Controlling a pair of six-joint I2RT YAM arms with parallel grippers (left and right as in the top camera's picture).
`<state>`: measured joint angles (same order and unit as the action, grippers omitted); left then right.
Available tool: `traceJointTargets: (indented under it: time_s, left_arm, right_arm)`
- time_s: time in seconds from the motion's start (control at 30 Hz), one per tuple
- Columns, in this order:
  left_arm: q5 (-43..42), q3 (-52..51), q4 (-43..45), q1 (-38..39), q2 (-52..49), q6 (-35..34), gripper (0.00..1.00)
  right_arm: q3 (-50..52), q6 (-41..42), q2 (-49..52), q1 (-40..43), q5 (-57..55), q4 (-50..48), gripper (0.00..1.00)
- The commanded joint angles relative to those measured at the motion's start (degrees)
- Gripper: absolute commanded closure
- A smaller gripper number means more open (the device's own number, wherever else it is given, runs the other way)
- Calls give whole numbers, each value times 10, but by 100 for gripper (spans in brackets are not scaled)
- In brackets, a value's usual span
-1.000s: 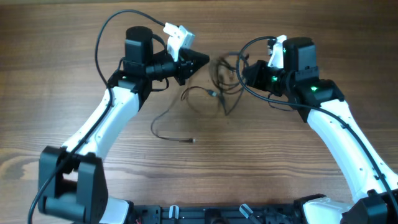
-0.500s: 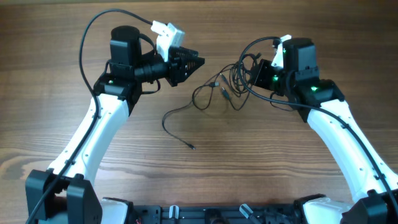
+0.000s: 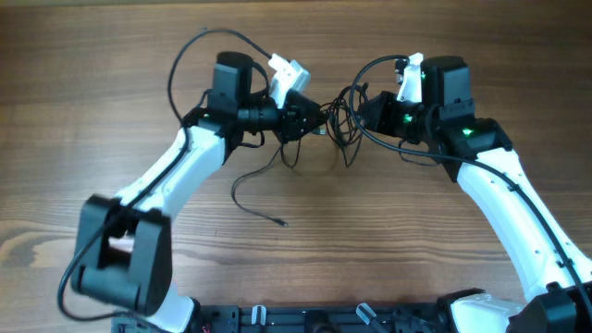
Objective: Untangle cables
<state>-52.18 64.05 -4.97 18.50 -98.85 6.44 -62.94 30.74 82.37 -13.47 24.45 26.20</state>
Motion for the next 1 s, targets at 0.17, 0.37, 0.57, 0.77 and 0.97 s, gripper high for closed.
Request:
traceJointTargets:
  time_s: [0.17,0.37,0.57,0.77,0.97]
  left_arm:
    - [-7,7,2,23,-36,39,64]
    - [-7,7,17,62,-42,53,66]
    - [-6,7,33,67,-54,54,67]
    - [2,7,44,67,-54,54,67]
    - [2,7,55,67,-54,54,96]
  right_arm:
    - [-26,-3,-25,-2,40,1,95]
    - [-26,10,-33,-17,39,0,95]
    - [-26,21,-33,-35,38,0,95]
    - [-27,24,-33,-35,40,-5,95]
    - [-27,29,-35,-35,40,-13,95]
